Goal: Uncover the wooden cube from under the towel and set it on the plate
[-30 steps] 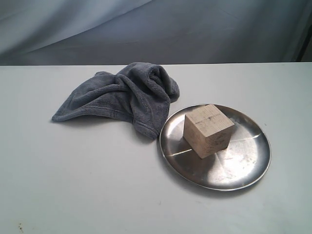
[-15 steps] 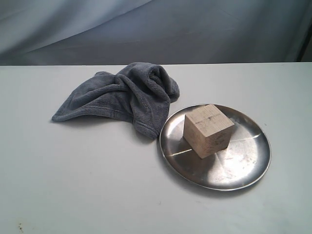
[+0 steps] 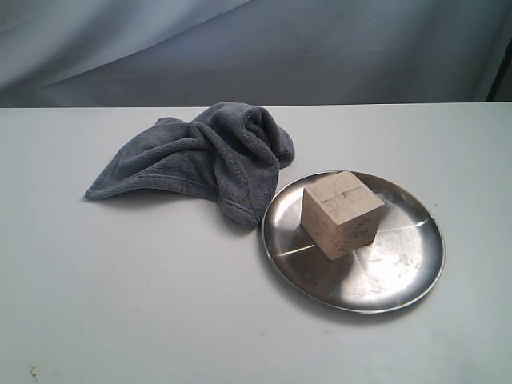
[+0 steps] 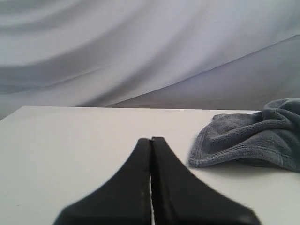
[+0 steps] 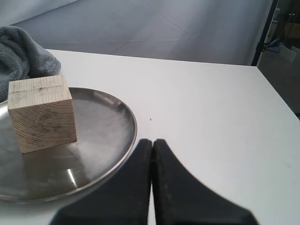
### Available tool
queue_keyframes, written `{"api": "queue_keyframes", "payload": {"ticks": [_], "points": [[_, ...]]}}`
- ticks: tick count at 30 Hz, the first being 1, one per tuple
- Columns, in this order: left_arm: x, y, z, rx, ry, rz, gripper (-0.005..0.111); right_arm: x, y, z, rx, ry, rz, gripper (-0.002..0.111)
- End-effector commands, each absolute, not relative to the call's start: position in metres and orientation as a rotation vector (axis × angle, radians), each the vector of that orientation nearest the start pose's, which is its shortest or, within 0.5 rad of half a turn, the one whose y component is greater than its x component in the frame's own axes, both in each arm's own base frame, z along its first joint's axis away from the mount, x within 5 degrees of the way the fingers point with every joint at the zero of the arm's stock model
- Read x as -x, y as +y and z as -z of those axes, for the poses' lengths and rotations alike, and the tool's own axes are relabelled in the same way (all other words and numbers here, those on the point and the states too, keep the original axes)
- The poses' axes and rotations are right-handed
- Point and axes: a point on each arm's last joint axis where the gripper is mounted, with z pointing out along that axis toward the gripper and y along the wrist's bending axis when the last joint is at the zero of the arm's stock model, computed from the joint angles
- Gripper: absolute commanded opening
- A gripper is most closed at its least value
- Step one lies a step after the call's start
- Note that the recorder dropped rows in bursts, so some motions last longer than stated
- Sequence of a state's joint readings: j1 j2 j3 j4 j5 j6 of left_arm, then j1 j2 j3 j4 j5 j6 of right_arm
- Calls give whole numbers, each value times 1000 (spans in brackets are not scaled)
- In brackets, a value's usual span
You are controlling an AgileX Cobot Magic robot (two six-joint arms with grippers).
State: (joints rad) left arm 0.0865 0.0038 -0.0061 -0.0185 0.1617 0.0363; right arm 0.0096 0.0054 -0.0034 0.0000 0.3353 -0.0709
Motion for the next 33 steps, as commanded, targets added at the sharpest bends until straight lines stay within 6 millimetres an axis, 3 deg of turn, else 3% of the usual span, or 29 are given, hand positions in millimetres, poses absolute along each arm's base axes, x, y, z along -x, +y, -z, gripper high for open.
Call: {"api": "queue_keyframes", "payload": {"ticks": [1,10,16,33], "points": [[-56,5,-197,42,1665,-96,0,-54,0,-183,82,1817,51,0],[-55,5,-189,46,1754,-93,0,-54,0,-183,82,1817,51,0],[-55,4,-189,123,1749,-13,0,-54,0,-183,82,1817,51,0],[-54,4,-187,111,1771,-27,0,-54,0,-183,82,1817,51,0]]}}
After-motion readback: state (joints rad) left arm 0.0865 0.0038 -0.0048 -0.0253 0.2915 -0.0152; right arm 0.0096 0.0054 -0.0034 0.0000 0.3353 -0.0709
